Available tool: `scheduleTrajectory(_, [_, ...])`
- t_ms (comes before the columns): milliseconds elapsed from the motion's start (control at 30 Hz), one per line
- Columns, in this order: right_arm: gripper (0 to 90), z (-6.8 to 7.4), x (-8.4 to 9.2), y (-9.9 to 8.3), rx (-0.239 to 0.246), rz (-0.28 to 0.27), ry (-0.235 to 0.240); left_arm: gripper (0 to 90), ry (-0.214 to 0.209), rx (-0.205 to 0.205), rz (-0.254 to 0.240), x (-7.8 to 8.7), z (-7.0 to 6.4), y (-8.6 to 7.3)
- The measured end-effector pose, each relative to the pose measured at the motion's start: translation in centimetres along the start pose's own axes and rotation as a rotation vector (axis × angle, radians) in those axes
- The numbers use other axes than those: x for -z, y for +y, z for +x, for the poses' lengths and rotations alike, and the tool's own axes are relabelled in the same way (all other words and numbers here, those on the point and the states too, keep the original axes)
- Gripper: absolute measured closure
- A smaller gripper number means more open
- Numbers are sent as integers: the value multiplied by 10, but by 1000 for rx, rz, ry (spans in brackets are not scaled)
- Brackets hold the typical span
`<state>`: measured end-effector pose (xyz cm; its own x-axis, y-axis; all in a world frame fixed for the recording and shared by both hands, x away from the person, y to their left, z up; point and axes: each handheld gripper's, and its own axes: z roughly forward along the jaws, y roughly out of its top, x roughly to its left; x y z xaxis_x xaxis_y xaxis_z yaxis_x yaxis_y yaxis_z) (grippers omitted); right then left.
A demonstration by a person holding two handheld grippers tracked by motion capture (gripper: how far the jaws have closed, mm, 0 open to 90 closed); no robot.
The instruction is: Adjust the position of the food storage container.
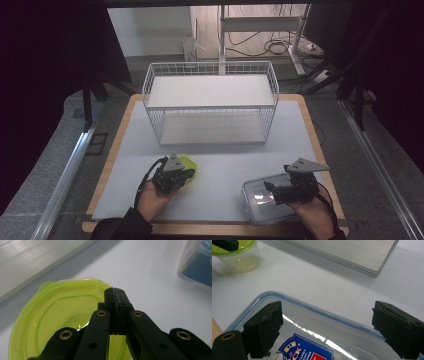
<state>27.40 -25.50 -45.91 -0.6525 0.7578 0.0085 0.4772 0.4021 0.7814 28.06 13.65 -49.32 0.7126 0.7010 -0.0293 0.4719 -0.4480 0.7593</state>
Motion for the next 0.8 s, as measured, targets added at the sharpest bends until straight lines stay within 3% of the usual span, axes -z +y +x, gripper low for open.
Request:
scheduleTrajectory(267, [104,-2,1,0,1,-1,-6,900,62,51,10,11,24,-9])
scheduleTrajectory(333, [106,-2,1,0,2,2,-8,900,81,83,4,16,33,-14])
scheduleTrajectory(800, [112,-4,0,-2,6,6,-9,900,157,178,-6,36,70,-33])
